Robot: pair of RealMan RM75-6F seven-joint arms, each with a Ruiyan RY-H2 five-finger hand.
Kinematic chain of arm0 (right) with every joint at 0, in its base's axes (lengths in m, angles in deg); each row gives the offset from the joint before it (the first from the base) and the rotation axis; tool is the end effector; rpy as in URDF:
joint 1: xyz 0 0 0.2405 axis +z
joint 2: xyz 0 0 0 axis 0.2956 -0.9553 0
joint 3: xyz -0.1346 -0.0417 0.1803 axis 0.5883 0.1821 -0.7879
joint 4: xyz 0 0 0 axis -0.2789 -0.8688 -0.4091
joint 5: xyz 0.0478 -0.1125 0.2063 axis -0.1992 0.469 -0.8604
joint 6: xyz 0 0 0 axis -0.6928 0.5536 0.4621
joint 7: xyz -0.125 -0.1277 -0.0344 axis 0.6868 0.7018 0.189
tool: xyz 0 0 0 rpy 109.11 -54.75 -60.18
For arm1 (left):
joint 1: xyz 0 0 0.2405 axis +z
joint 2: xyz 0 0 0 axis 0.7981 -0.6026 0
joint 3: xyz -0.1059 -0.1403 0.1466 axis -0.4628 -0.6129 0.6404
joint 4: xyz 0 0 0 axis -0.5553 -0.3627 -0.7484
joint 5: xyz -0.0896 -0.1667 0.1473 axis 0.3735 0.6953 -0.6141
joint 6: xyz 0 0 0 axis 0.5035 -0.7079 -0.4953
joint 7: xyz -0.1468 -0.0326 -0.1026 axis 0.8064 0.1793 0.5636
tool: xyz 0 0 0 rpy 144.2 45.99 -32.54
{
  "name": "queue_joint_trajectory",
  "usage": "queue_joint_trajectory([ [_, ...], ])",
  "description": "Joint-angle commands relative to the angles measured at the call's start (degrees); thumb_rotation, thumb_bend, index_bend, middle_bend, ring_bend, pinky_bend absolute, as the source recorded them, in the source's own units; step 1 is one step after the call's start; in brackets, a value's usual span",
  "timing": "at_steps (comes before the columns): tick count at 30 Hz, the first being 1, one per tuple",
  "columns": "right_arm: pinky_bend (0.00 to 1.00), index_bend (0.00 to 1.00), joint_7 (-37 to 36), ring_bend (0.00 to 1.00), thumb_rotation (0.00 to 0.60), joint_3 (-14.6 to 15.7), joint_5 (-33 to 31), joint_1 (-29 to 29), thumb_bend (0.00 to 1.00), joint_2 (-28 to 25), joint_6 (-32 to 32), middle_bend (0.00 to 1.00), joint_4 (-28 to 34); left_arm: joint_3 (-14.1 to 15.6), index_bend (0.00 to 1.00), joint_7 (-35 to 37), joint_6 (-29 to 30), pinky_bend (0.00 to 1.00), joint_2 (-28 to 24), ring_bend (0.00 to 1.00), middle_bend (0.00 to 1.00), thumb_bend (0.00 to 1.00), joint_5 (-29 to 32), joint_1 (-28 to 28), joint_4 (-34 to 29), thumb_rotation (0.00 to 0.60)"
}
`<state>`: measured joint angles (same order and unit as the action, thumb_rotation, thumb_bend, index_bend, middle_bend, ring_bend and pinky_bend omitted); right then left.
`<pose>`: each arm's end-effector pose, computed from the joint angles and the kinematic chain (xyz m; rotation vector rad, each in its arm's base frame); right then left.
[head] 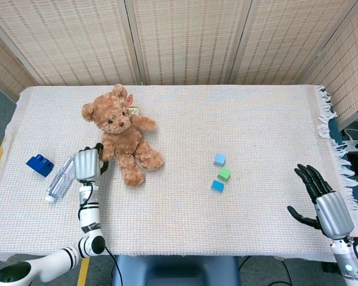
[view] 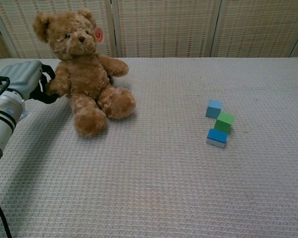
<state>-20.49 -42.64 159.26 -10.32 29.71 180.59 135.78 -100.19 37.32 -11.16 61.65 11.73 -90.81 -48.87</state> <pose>-0.2673 -0.2179 0.1109 1.4720 -0.9105 1.2556 -0.1803 0.4065 -0.0393 -1.2277 -0.8435 -0.8400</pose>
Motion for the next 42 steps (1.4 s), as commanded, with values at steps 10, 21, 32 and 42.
queue_joint_trajectory([
  [10, 0.25, 0.05, 0.2, 0.00, 0.600, 0.0, 0.0, 0.1, 0.12, 0.2, 0.0, 0.03, 0.0, 1.1, 0.43, 6.0, 2.3, 0.57, 1.2, 0.47, 0.59, 0.37, -4.3, -0.1, 4.1, 0.600],
  [21, 0.25, 0.05, 0.2, 0.00, 0.600, -0.1, -0.2, 0.2, 0.12, 0.3, -0.2, 0.03, -0.1, 0.8, 0.42, 1.2, 0.5, 0.57, -0.6, 0.46, 0.57, 0.37, -1.8, 0.3, -0.3, 0.600],
  [32, 0.25, 0.05, 0.3, 0.00, 0.600, 0.0, -0.2, 0.3, 0.12, 0.2, -0.5, 0.03, 0.1, 1.8, 0.43, 4.6, 0.6, 0.57, 0.0, 0.46, 0.58, 0.37, -4.3, 0.3, 2.0, 0.600],
  [42, 0.25, 0.05, 0.3, 0.00, 0.600, -0.1, -0.3, 0.3, 0.12, 0.2, -0.4, 0.03, 0.3, 2.5, 0.35, 4.4, 1.4, 0.57, -1.8, 0.44, 0.50, 0.37, -5.6, 0.8, -0.7, 0.600],
])
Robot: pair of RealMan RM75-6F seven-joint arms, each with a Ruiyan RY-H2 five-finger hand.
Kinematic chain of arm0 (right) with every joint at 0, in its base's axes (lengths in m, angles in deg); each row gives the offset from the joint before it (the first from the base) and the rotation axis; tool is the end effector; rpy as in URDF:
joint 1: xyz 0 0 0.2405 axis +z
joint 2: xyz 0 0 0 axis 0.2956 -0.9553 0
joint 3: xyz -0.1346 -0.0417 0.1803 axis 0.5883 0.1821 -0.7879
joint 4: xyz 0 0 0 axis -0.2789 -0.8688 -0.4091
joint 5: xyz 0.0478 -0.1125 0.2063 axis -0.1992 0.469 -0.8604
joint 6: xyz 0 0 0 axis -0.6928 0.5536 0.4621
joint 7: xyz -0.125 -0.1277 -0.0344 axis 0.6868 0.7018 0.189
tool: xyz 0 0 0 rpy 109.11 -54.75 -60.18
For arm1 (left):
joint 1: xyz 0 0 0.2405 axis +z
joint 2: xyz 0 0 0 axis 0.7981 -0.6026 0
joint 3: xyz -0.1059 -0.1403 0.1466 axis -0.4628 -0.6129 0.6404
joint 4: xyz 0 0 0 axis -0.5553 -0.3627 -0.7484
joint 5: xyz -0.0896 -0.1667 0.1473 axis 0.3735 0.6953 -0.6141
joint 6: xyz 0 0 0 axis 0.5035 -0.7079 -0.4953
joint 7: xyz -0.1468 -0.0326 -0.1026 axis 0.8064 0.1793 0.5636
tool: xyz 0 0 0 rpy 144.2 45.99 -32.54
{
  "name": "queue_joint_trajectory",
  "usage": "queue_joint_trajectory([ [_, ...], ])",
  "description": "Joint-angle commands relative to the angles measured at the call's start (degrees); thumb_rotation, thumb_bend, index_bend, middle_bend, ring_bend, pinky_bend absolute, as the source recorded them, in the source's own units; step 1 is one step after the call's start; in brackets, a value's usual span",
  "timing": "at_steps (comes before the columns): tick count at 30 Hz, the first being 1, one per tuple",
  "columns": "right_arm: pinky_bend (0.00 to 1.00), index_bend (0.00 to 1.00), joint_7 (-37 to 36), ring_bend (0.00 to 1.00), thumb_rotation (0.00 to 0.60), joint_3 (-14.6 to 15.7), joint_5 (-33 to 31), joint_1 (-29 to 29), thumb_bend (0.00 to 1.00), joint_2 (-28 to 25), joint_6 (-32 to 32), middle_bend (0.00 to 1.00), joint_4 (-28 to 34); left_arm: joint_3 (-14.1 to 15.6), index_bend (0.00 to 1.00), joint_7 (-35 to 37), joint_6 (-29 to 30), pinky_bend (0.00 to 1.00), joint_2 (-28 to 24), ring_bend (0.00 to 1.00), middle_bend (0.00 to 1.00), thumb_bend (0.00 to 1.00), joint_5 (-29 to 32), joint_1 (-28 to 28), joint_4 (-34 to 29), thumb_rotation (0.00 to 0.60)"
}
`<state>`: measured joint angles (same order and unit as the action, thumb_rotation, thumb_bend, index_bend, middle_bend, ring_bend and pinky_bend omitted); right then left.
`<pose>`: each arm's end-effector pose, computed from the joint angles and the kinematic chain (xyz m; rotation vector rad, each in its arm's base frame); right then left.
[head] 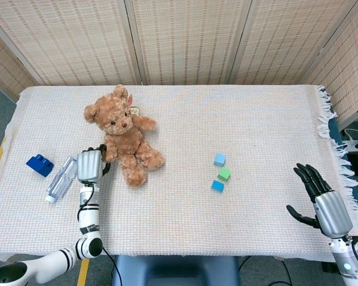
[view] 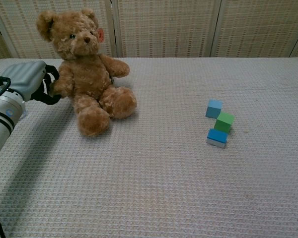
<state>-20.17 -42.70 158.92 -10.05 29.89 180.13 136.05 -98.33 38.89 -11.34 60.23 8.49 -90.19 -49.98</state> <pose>-0.2663 -0.2196 0.1089 1.4716 -0.9157 1.2530 -0.1757 0.4031 -0.0390 -1.2822 -0.8039 -0.8728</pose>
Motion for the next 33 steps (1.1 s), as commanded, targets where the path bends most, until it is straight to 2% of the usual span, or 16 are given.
queue_joint_trajectory([
  [1, 0.25, 0.05, 0.0, 0.00, 0.600, -0.1, 0.0, 0.0, 0.12, 0.1, 0.1, 0.03, -0.1, 0.9, 0.32, 4.1, 2.1, 0.57, -0.6, 0.43, 0.48, 0.37, -3.4, 0.2, 0.5, 0.600],
  [4, 0.25, 0.05, 0.0, 0.00, 0.600, -0.2, 0.1, 0.0, 0.12, 0.3, 0.4, 0.03, -0.4, 2.4, 0.22, 8.4, 3.8, 0.55, -2.2, 0.35, 0.36, 0.37, -6.9, 1.1, -0.9, 0.600],
  [8, 0.25, 0.05, 0.3, 0.00, 0.600, -0.2, 0.2, 0.0, 0.12, 0.3, 0.5, 0.03, -0.5, 5.1, 0.07, 8.0, 2.6, 0.47, -7.3, 0.17, 0.18, 0.37, -8.7, 2.9, -7.2, 0.600],
  [14, 0.25, 0.05, 1.1, 0.00, 0.600, 0.1, 0.4, 0.1, 0.12, 0.2, 0.0, 0.03, -0.5, 10.4, 0.00, 4.0, -1.0, 0.39, -18.1, 0.07, 0.07, 0.37, -9.5, 6.4, -18.4, 0.600],
  [19, 0.25, 0.04, 1.7, 0.00, 0.600, 0.0, 0.0, 0.1, 0.12, 0.1, -0.3, 0.03, -0.1, 15.3, 0.00, 1.6, -1.3, 0.36, -26.7, 0.05, 0.04, 0.36, -11.7, 9.7, -25.1, 0.600],
  [23, 0.25, 0.04, 2.1, 0.00, 0.600, 0.0, -0.4, 0.1, 0.12, 0.1, -0.7, 0.03, 0.3, 19.6, 0.00, 3.2, 2.5, 0.35, -31.1, 0.05, 0.04, 0.36, -17.0, 13.3, -27.2, 0.600],
  [26, 0.25, 0.04, 2.2, 0.00, 0.600, 0.2, -0.5, 0.3, 0.12, -0.1, -1.6, 0.03, 0.5, 21.5, 0.00, 6.8, 6.0, 0.35, -31.3, 0.05, 0.06, 0.36, -20.2, 15.9, -25.7, 0.600],
  [30, 0.25, 0.03, 2.0, 0.00, 0.600, 0.5, -0.7, 0.5, 0.12, -0.5, -2.4, 0.03, 0.9, 22.2, 0.00, 8.5, 7.3, 0.34, -31.2, 0.05, 0.07, 0.36, -21.5, 16.9, -24.7, 0.600],
  [33, 0.25, 0.02, 3.1, 0.00, 0.600, 0.5, -1.4, 0.8, 0.12, -0.9, -3.5, 0.03, 1.5, 24.2, 0.02, 13.0, 9.7, 0.34, -31.8, 0.05, 0.08, 0.36, -22.7, 20.2, -22.7, 0.600],
])
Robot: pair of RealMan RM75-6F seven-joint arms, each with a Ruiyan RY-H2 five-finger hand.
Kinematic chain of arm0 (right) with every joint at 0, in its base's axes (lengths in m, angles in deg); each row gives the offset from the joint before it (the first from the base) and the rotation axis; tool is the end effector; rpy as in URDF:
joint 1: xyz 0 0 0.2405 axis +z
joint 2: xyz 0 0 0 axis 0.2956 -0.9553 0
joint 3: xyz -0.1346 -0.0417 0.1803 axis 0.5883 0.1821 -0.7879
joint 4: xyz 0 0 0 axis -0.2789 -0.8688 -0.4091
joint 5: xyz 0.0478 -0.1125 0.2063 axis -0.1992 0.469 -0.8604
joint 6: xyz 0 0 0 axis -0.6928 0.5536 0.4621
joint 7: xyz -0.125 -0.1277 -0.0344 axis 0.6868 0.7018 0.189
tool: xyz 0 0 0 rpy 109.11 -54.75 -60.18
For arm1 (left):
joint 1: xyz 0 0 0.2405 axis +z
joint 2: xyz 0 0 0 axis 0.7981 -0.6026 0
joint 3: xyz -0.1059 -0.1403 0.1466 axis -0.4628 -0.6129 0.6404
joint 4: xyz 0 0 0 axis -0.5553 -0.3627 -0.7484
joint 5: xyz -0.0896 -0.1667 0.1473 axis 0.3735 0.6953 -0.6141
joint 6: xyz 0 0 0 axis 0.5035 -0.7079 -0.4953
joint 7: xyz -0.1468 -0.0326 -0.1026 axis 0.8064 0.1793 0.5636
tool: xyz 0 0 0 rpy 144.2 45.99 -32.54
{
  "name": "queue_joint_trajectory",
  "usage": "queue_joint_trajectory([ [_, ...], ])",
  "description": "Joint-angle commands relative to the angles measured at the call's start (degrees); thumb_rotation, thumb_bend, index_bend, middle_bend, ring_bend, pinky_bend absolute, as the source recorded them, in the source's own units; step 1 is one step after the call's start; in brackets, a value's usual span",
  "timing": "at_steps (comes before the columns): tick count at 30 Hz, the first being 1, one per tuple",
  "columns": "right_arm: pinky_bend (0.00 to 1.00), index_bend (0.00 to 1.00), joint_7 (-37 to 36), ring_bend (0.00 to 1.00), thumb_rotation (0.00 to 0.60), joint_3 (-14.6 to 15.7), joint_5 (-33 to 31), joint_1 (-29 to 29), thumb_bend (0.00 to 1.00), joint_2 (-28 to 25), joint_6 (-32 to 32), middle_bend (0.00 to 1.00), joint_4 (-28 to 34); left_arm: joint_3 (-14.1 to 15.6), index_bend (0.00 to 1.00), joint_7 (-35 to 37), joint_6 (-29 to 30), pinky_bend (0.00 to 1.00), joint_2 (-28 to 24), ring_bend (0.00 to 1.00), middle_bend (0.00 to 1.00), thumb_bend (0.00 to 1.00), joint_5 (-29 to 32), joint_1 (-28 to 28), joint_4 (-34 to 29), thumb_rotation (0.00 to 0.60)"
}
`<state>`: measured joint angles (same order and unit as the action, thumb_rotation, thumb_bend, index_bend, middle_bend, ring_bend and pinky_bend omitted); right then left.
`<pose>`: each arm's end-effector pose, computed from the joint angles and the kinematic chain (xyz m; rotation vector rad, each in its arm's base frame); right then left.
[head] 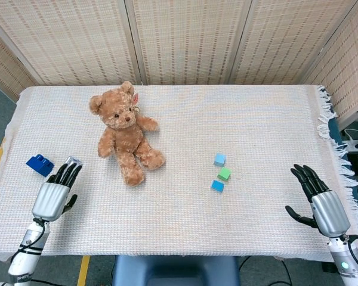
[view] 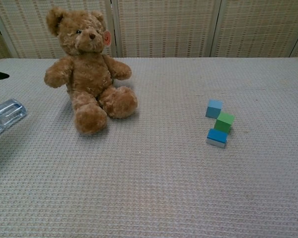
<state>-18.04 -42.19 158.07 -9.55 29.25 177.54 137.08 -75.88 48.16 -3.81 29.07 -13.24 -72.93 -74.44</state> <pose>-0.2686 -0.2209 0.1029 1.5007 -0.9302 1.1905 -0.2548 0.2772 0.0356 -1.6380 -0.6328 -0.8141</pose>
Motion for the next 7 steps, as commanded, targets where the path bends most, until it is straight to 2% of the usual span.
queue_joint_trajectory([
  [1, 0.25, 0.02, 1.3, 0.00, 0.600, -0.2, -0.7, 0.3, 0.12, 0.0, -1.1, 0.03, 0.5, 1.9, 0.03, 4.8, 2.5, 0.34, -0.7, 0.06, 0.09, 0.36, -1.0, 3.6, 2.3, 0.600],
  [7, 0.25, 0.02, 2.4, 0.00, 0.600, -0.1, -1.1, 0.4, 0.12, 0.6, -1.7, 0.03, 0.3, 1.4, 0.07, 5.2, 1.9, 0.34, -1.7, 0.08, 0.12, 0.36, -1.6, 4.0, 1.7, 0.600],
])
